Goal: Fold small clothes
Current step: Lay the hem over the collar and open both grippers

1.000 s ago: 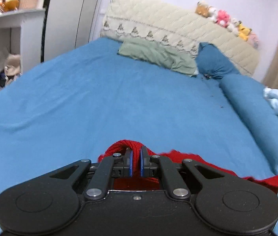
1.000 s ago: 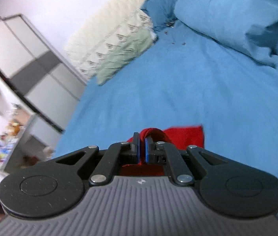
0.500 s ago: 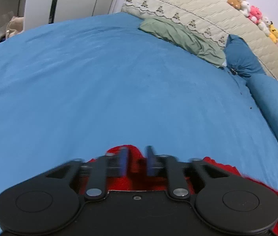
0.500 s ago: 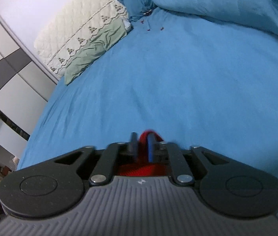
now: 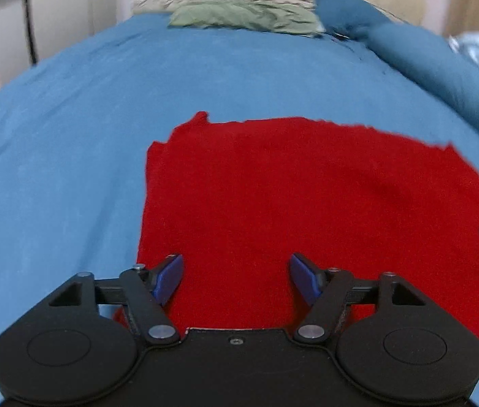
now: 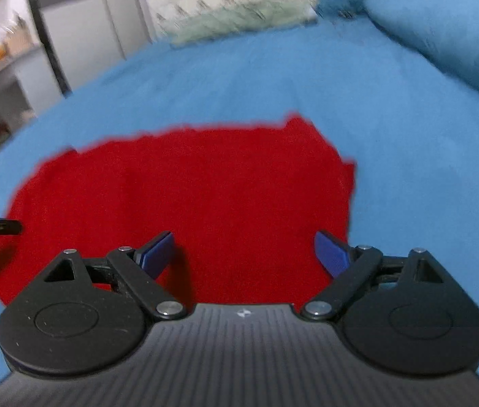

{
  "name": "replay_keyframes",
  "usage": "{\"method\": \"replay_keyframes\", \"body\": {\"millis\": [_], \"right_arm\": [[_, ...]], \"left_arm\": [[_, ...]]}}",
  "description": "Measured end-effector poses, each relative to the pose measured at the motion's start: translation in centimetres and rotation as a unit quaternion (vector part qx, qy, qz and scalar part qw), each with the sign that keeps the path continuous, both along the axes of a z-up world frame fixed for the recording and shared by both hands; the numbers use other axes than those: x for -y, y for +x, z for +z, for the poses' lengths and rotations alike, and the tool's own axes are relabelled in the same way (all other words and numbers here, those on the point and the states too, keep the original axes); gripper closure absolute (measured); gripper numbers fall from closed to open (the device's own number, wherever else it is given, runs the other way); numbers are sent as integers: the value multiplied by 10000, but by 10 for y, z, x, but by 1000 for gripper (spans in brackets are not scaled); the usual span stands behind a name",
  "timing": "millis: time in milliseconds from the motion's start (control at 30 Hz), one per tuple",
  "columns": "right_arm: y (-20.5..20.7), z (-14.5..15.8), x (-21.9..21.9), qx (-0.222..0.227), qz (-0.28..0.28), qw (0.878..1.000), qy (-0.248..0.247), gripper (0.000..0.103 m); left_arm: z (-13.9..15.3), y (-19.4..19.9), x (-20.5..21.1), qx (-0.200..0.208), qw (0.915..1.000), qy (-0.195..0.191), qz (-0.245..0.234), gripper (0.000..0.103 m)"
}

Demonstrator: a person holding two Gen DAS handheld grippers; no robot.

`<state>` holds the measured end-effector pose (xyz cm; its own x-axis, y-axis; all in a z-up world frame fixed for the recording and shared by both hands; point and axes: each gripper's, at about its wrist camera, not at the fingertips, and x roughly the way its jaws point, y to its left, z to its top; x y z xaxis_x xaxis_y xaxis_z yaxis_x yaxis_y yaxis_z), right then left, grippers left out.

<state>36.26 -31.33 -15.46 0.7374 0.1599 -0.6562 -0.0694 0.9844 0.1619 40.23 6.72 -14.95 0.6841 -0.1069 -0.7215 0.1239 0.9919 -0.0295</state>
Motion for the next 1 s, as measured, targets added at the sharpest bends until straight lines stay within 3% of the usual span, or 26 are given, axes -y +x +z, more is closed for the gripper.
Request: {"method": "replay_keyframes", "body": {"millis": [100,233,333,433,500,667,800,933,1000], "right_arm": [[3,-7,3,-25,-246,9996,127,0],[5,7,0,-229,-386,9989,139,0],[-16,37,9,37,-445,9986,285,0],[-39,65,16,174,-645,9974,-264,0],[-60,75,23,137,-592,9968,-523,0],[-73,58,36,-152,-637,9968,-464,0],[-69,38,37,-271,-696,9971,-169,1],[-65,8,26,-230,-624,9969,-419,12],[-66,-3,24,-169,-729,9963,-428,12]], "left_arm": [[2,5,7,-160,9998,80,49,13],[12,-4,20,-156,9988,456,123,12],[35,-22,30,64,9992,390,-96,11],[58,-44,42,179,9992,347,-71,0],[66,-53,57,249,9988,366,-232,0],[57,-52,96,-80,9978,386,-529,0],[37,-37,116,-436,9973,358,-470,0],[17,-23,125,-655,9961,451,-375,0],[10,-18,125,-751,9959,406,-302,0]]}}
